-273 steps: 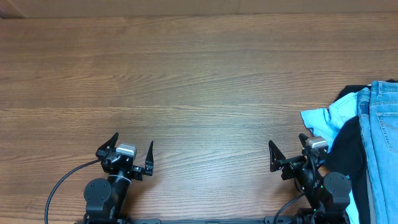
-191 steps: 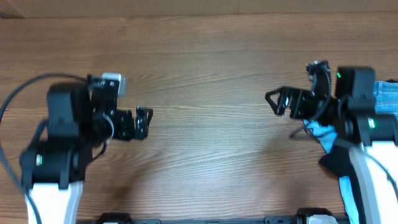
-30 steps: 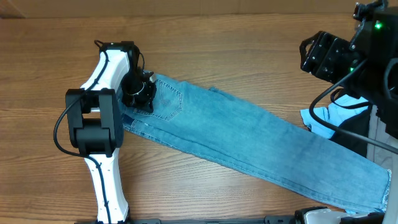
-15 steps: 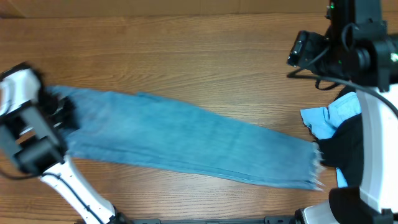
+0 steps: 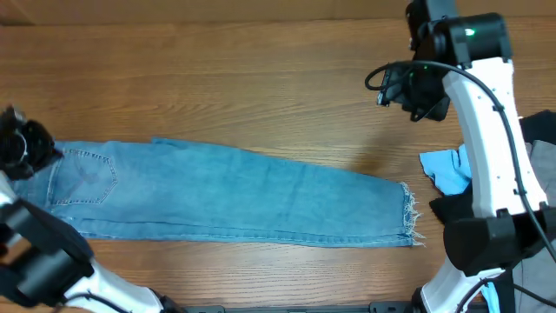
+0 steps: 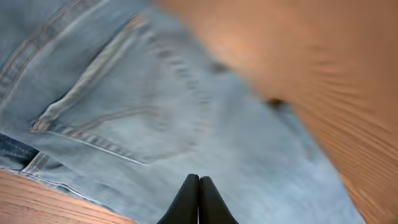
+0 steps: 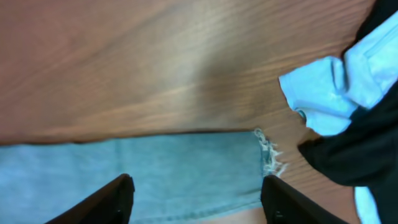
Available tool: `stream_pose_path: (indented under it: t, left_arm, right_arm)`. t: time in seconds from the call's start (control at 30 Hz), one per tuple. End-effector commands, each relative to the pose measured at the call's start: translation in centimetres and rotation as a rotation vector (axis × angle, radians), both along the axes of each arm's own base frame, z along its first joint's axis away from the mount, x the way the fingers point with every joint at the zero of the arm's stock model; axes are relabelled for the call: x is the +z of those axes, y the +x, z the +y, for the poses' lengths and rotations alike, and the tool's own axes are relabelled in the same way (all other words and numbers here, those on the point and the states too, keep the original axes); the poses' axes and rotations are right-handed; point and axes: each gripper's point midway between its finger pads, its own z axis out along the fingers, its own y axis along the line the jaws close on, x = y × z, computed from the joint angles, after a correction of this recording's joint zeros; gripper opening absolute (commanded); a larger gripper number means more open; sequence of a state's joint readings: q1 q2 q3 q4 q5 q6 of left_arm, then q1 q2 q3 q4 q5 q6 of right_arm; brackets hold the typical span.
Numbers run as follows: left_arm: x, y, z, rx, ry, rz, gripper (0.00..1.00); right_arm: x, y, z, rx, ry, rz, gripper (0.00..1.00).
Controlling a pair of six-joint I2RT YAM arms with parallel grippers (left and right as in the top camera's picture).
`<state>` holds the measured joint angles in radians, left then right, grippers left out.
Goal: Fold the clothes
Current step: 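Grasp the jeans waistband with the left gripper and the hem with the right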
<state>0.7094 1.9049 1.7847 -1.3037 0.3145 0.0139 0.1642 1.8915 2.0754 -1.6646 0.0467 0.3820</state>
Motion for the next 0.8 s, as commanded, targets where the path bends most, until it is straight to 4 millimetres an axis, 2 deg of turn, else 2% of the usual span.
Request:
stream_pose_path:
  t: [0.0, 0.03, 0.07, 0.1, 0.23, 0.27, 0.33, 0.4, 0.5, 0.57, 0.63, 0.73, 0.77]
  left_arm:
    - [5.1, 0.6, -3.5, -0.141, 0.062, -0.128, 0.04]
    - [6.2, 0.3, -4.6, -0.17, 0.077, -0.144, 0.06]
    - [8.2, -0.8, -6.6, -0.201, 0.093, -0.154, 0.1]
    - [8.9, -1.5, -7.4, -0.211, 0.107, -0.15, 0.13]
    - [11.5, -5.3, -8.7, -0.182, 0.214, -0.101, 0.15]
    - [12.1, -6.1, -8.9, -0.15, 0.22, -0.102, 0.2]
    - [12.9, -7.4, -9.4, -0.128, 0.226, -0.101, 0.3]
    - [13.0, -8.9, -9.0, -0.078, 0.25, -0.059, 0.34]
    - [11.9, -10.2, -7.9, 0.014, 0.265, 0.007, 0.43]
    - [10.3, -10.4, -7.6, 0.029, 0.243, 0.04, 0.47]
    - [7.9, -10.8, -7.2, 0.055, 0.213, 0.083, 0.47]
    - [4.0, -11.3, -6.6, 0.116, 0.162, 0.134, 0.51]
    - [1.6, -11.8, -6.5, 0.139, 0.118, 0.159, 0.56]
  right_arm:
    - [-0.5, -0.8, 0.8, 0.059, 0.046, 0.038, 0.66]
    - [-0.2, -1.3, 1.2, 0.078, 0.07, 0.049, 0.66]
    - [0.5, -1.8, 2.1, 0.122, 0.119, 0.035, 0.69]
    - [1.2, -2.2, 2.7, 0.133, 0.151, 0.019, 0.71]
    - [4.9, -4.1, 3.9, 0.177, 0.198, -0.085, 0.74]
    - [5.9, -4.6, 4.0, 0.18, 0.202, -0.112, 0.75]
    - [7.9, -5.8, 3.9, 0.172, 0.202, -0.177, 0.75]
    - [9.4, -7.1, 3.2, 0.138, 0.174, -0.237, 0.75]
    - [10.1, -9.2, 2.1, 0.067, 0.134, -0.273, 0.77]
    - [9.0, -10.5, 1.6, 0.032, 0.124, -0.247, 0.78]
    - [6.8, -11.5, 1.2, -0.007, 0.111, -0.19, 0.79]
    - [1.7, -12.6, 0.9, -0.066, 0.092, -0.081, 0.8]
    - [-2.2, -13.3, 1.2, -0.093, 0.097, 0.005, 0.8]
